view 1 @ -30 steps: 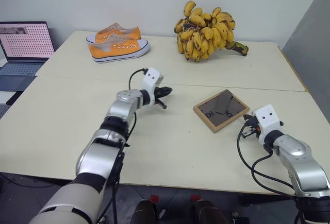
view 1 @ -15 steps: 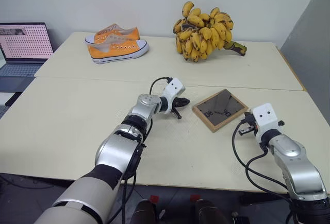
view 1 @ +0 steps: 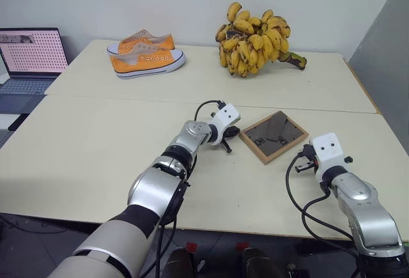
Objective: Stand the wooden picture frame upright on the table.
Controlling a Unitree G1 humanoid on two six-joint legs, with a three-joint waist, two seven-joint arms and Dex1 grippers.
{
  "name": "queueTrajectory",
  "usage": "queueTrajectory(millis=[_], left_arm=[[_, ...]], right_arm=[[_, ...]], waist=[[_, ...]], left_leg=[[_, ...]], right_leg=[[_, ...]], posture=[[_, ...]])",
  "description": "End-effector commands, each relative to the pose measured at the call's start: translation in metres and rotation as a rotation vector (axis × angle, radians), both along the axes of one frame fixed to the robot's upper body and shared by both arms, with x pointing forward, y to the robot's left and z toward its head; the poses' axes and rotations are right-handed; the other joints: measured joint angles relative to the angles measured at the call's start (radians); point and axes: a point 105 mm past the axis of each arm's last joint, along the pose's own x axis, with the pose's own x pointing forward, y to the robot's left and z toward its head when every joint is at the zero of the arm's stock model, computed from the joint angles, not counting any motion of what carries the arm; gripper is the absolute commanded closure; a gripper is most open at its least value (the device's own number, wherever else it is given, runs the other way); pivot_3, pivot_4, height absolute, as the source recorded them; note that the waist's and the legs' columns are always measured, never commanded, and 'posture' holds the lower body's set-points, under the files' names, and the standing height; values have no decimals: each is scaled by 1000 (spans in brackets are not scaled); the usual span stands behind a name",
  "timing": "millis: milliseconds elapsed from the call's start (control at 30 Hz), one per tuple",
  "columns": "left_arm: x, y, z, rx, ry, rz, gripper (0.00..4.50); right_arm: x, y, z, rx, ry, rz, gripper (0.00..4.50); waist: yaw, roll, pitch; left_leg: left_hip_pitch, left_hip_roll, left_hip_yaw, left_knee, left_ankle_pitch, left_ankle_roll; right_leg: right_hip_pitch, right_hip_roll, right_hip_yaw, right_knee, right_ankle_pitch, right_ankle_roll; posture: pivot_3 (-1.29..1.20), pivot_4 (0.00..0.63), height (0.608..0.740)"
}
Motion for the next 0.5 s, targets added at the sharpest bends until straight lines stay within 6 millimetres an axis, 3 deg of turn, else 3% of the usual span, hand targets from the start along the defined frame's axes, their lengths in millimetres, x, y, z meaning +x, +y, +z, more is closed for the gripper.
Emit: queueTrajectory(millis=[33, 233, 500], left_arm=[[4, -12, 16, -15, -50, 1, 4460], [-5, -30, 13, -27, -38, -54, 4460], [-18, -30, 5, -32, 15, -178, 4460]], right_arm=[[-2, -4, 12, -7, -48, -23, 4500], [13, -2, -5, -7, -18, -37, 4500], [56, 0, -12, -31, -49, -35, 4500]], waist=[[0, 0, 0], [0, 0, 0], [-1, 1, 0]], left_leg=[[0, 0, 0, 0, 0, 0], [0, 0, 0, 0, 0, 0], [1, -1, 0, 0, 0, 0]], right_leg=[[0, 0, 0, 0, 0, 0], [0, 0, -1, 0, 0, 0], [0, 0, 0, 0, 0, 0]], posture=[[0, 150, 740], [0, 150, 740], [0, 150, 740]])
